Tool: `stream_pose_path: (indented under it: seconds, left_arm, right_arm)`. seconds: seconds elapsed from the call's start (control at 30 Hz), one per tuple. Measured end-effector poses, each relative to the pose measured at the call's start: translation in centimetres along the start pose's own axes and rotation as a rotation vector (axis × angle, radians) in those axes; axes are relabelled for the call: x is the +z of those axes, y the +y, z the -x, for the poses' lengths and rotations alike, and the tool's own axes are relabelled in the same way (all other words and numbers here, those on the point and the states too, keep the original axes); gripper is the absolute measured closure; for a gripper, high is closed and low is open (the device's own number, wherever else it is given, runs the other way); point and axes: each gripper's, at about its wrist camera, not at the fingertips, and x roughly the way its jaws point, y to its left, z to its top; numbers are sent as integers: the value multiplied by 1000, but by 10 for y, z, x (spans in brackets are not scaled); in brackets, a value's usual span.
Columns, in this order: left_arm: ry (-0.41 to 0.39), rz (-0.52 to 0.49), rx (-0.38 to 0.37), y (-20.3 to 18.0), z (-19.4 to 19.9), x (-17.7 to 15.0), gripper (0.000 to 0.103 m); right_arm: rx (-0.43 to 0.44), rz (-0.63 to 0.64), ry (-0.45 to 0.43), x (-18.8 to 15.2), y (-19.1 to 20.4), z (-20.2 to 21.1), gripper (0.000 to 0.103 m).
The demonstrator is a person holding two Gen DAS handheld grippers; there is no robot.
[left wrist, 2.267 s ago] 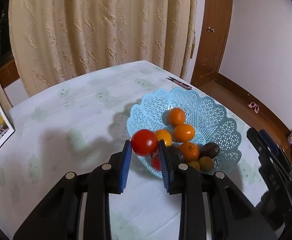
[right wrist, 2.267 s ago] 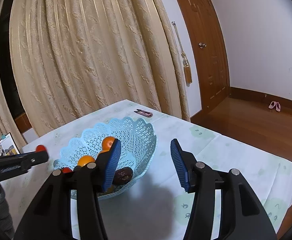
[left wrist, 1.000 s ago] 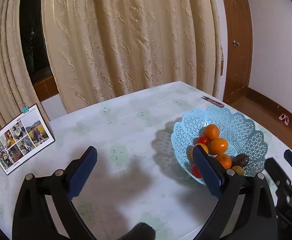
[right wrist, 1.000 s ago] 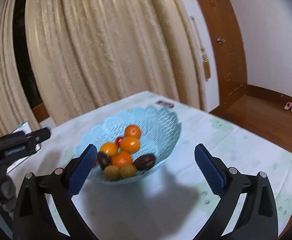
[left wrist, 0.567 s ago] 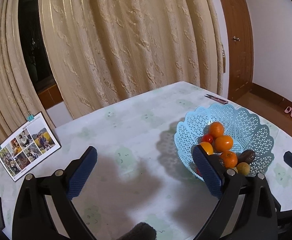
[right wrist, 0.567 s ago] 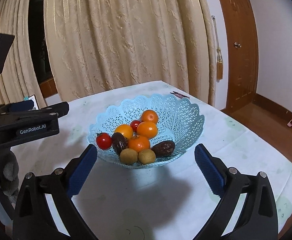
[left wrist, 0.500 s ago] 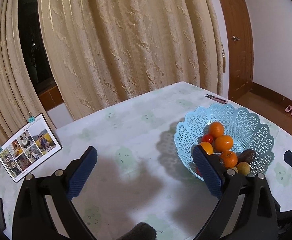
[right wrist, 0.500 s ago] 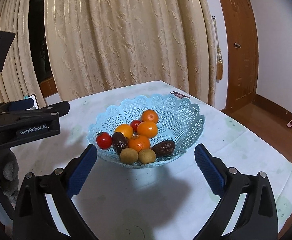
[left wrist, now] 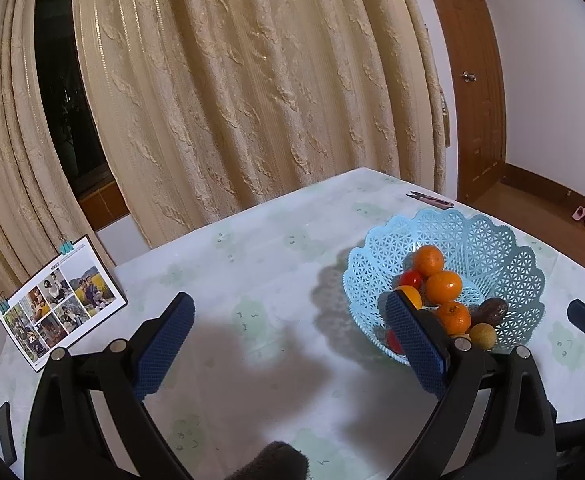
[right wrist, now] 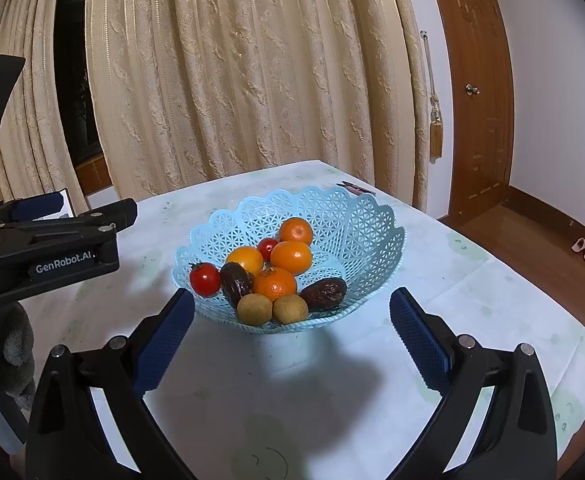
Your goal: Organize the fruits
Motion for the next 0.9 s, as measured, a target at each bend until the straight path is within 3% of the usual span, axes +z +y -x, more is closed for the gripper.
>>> stream_pose_path:
  seconds: [0.9]
  left_arm:
    - [-29, -49, -1, -18, 10, -3, 7]
  right_arm:
    - [-55, 14, -33, 5, -8, 10, 4]
